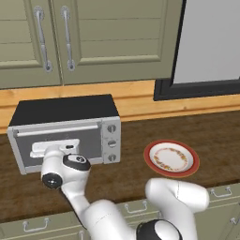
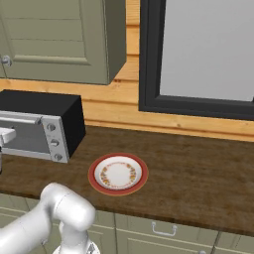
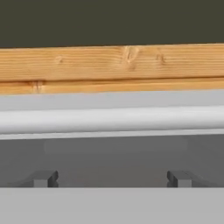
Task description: Pick up the kebab skewer and baguette bread, and place them inside the toaster oven. Close the toaster oven door and start by setting the timer.
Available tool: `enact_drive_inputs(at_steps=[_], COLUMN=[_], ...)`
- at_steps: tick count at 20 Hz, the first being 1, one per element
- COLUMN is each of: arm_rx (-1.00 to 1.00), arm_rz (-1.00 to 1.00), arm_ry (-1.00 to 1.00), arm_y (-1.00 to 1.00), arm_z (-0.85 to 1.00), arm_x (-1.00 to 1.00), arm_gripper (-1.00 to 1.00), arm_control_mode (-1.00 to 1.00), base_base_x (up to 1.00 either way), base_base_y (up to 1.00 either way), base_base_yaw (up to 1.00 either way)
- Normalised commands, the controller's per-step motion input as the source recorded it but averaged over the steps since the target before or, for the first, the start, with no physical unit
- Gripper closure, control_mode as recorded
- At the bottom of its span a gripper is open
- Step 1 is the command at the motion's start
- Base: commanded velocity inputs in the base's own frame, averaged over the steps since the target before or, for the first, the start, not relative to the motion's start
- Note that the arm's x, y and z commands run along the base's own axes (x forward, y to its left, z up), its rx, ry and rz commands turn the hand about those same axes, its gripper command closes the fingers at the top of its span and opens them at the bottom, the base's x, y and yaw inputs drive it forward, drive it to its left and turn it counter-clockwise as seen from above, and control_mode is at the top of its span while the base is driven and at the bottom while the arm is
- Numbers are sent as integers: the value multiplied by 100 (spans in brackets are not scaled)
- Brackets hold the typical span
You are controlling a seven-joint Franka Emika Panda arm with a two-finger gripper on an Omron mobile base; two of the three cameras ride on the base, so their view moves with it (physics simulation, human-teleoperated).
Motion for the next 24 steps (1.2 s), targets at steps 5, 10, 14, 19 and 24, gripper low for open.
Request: enact_drive_inputs(at_steps=[5, 10, 14, 19, 24], arm_rx=[0, 0, 0, 0, 0], arm_rz=[-1, -2, -1, 0, 0], arm_ry=[0, 0, 0, 0, 0], arm_y=[-36, -52, -57, -68, -90], arm_z=[16, 25, 21, 10, 9], arm_x=[-35, -27, -28, -32, -28], arm_gripper=[-100, -100, -100, -100, -100], arm_control_mode=[-100, -100, -100, -100, -100], base_base_x=[0, 0, 0, 0, 0], base_base_y=[0, 0, 0, 0, 0], base_base_yaw=[0, 0, 0, 0, 0])
